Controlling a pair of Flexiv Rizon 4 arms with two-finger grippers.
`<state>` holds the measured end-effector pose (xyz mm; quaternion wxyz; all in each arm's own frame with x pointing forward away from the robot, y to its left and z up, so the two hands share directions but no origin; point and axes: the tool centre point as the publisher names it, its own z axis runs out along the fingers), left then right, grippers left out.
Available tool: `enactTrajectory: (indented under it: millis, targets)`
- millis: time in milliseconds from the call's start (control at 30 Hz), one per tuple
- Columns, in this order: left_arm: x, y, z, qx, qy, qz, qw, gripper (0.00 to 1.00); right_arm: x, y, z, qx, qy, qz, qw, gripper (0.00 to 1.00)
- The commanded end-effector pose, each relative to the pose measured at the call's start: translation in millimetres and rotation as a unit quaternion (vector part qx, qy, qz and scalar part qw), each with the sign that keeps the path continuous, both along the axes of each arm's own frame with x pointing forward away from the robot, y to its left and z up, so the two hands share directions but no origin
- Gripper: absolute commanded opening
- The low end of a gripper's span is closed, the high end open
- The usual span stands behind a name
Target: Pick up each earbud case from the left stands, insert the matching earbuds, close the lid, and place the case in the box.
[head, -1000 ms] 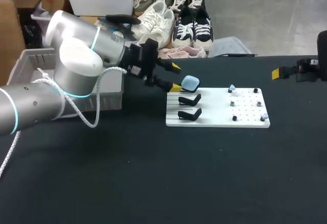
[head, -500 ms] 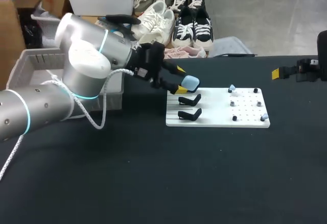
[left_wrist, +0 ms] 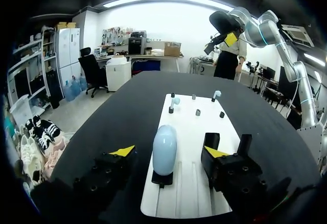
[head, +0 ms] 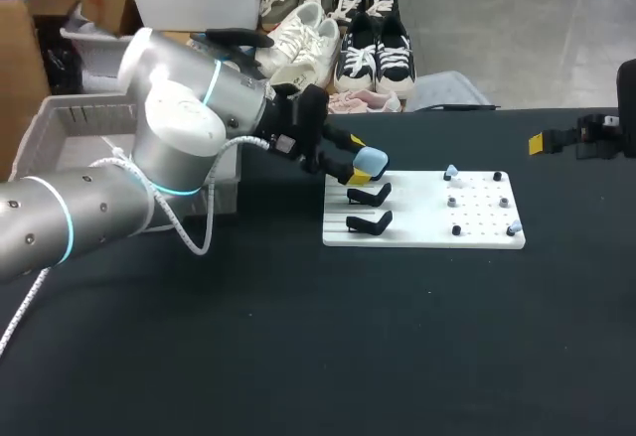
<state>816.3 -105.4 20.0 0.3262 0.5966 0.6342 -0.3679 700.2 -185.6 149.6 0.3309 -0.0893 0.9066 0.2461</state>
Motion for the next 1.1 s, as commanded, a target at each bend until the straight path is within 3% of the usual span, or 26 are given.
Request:
enactTrajectory:
  millis: [33,433,1100]
  targets:
    - [6.5,-3.4,-2.0,0.003,0.005,-0.004,1.000,0.82,0.4,-0.5,-0.2,0.000,0.000,0.001,1.000,1.00]
    - [8.8,-3.8,-7.3,0.008,0.009,0.004,1.000,0.72,0.4,-0.5,-0.2,0.000,0.000,0.001,1.000,1.00]
    - [10.7,-5.1,-8.0,0.008,0.014,0.009,1.000,0.64,0.4,-0.5,-0.2,0.000,0.000,0.001,1.000,1.00]
